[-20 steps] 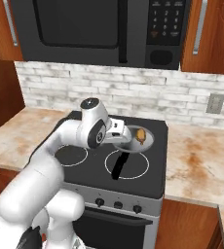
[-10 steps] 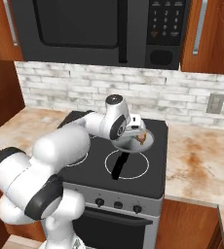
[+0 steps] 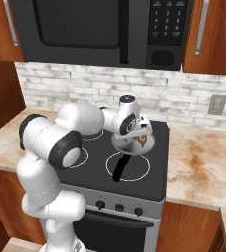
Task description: Take the chicken drumsticks from the pan and place one on each plate on the dining counter.
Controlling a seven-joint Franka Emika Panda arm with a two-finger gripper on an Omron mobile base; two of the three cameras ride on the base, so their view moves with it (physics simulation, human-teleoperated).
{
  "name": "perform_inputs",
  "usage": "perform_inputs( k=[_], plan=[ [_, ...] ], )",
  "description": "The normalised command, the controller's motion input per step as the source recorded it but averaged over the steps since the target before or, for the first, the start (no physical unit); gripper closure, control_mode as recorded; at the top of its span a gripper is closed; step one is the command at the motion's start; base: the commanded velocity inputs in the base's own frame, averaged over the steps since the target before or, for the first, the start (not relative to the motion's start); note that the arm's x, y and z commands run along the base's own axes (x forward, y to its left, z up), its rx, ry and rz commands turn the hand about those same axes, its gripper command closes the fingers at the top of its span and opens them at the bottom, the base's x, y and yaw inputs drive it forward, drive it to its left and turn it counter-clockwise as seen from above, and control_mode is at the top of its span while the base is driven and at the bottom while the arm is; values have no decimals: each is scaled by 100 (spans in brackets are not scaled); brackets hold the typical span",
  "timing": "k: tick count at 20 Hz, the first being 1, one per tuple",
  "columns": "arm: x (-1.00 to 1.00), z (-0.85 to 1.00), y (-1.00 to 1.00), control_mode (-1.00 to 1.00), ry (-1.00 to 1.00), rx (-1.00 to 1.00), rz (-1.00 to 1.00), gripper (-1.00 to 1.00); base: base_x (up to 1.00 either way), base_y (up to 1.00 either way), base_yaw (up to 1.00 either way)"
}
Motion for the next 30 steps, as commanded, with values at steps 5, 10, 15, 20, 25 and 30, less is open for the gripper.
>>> perform_inputs(
  k=[5,10,15,20,25,30],
  plan=[
    [66,-47,-17,-100,1,0,4,-100,0,0,0],
    [65,-50,-3,-100,0,0,0,-100,0,0,0],
    [65,-31,-23,-100,0,1,0,-100,0,0,0],
    [57,-24,-15,-100,1,0,0,-100,0,0,0],
    [37,-46,29,-100,13,0,0,100,0,0,0],
    [-13,-30,60,-100,13,0,-6,100,0,0,0]
  ],
)
